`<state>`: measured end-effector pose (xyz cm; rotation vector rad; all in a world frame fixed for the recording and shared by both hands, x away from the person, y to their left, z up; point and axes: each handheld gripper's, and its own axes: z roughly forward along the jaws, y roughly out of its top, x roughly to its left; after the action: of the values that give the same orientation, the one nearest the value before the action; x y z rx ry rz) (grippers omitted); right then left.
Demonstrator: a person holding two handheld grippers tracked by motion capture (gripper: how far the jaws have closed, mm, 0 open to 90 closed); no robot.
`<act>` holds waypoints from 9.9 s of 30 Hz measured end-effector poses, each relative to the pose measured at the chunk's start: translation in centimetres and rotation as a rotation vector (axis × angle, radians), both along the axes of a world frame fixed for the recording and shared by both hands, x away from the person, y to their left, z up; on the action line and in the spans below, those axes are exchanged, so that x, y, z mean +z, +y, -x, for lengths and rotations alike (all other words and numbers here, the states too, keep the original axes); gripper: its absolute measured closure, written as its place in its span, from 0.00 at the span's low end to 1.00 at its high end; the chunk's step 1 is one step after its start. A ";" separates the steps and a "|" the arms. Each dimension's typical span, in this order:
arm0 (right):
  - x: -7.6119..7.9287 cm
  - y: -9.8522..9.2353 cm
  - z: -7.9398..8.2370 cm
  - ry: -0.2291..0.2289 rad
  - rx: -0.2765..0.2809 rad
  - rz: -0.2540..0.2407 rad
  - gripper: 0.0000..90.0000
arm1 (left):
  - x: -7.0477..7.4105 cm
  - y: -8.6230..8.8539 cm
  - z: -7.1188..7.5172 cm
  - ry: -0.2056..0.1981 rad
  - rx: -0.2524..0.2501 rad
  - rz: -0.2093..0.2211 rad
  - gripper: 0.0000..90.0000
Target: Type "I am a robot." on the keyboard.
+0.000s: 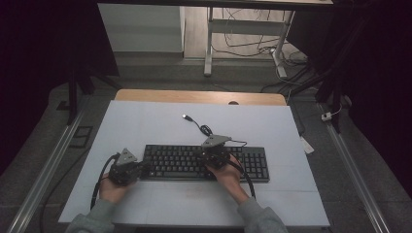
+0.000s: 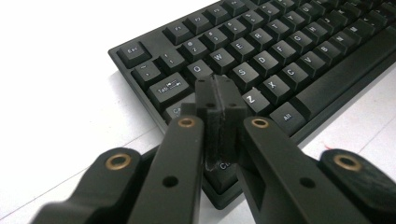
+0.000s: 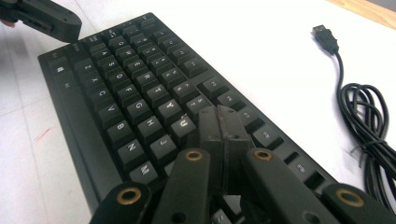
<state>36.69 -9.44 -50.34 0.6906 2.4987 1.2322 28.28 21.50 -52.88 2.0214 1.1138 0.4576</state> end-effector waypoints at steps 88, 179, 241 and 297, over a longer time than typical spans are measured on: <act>-0.3 -10.8 4.4 0.051 -0.107 -0.105 0.52 | 2.3 -7.9 -1.1 0.085 -0.331 -0.015 0.99; -0.6 -10.5 3.9 0.042 -0.113 -0.058 0.49 | 3.4 -4.1 -1.8 0.041 -0.116 0.049 0.44; -1.1 -10.0 3.8 0.050 -0.105 -0.009 0.49 | 0.0 -2.4 -3.3 0.099 -0.037 -0.033 0.99; -0.6 -8.1 4.2 0.037 -0.057 -0.066 0.48 | 1.6 -2.5 -2.6 0.057 -0.050 0.067 0.43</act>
<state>32.52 -17.53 -50.90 0.8018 2.4596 1.2977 30.90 19.01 -51.33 2.0099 1.0955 0.3352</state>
